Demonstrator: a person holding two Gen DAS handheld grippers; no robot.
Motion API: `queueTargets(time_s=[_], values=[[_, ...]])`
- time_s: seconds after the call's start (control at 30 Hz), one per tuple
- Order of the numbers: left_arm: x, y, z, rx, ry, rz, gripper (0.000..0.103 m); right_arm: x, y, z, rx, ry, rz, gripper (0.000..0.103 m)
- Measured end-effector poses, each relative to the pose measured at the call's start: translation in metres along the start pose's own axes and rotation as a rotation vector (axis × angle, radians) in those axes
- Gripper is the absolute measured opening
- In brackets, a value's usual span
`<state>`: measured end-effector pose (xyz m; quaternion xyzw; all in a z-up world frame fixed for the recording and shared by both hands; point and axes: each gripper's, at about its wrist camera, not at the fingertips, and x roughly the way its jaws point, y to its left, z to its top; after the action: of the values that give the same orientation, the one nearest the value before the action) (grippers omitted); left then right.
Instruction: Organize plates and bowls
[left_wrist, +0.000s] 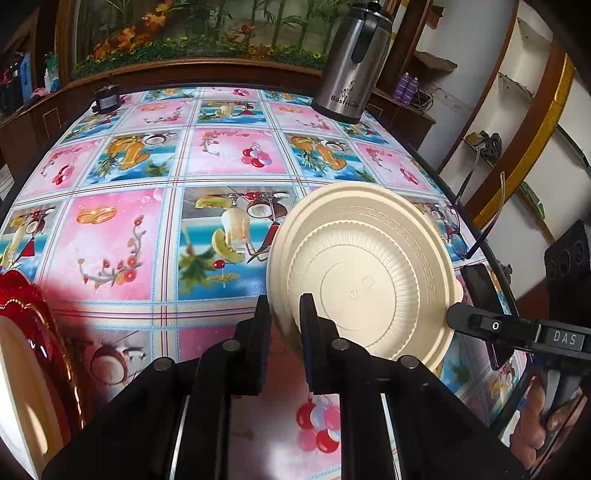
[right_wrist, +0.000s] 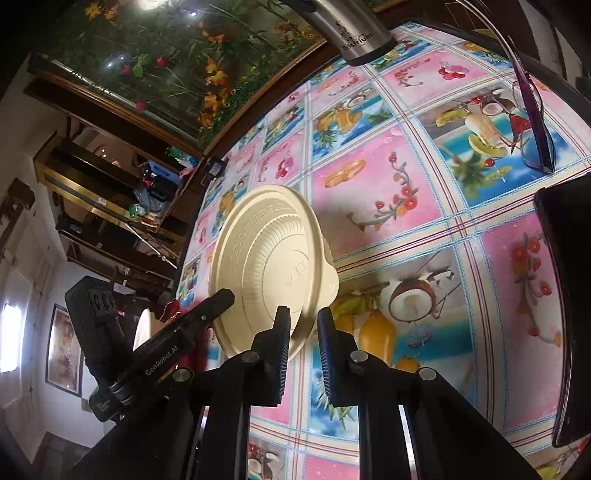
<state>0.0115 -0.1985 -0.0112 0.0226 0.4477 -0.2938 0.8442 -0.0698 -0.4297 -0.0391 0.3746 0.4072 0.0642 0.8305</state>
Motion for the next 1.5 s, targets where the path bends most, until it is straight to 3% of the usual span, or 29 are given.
queueTargets(time_s=[1.07,1.5], values=[[-0.054,0.012,-0.009,0.001,-0.133,0.087,0.013,-0.004,0.043,-0.004,-0.095,0.010,0.049,0.015],[-0.081,0.031,-0.014,-0.027,-0.204,0.129,0.013,0.001,0.079,-0.006,-0.163,0.019,0.059,0.015]])
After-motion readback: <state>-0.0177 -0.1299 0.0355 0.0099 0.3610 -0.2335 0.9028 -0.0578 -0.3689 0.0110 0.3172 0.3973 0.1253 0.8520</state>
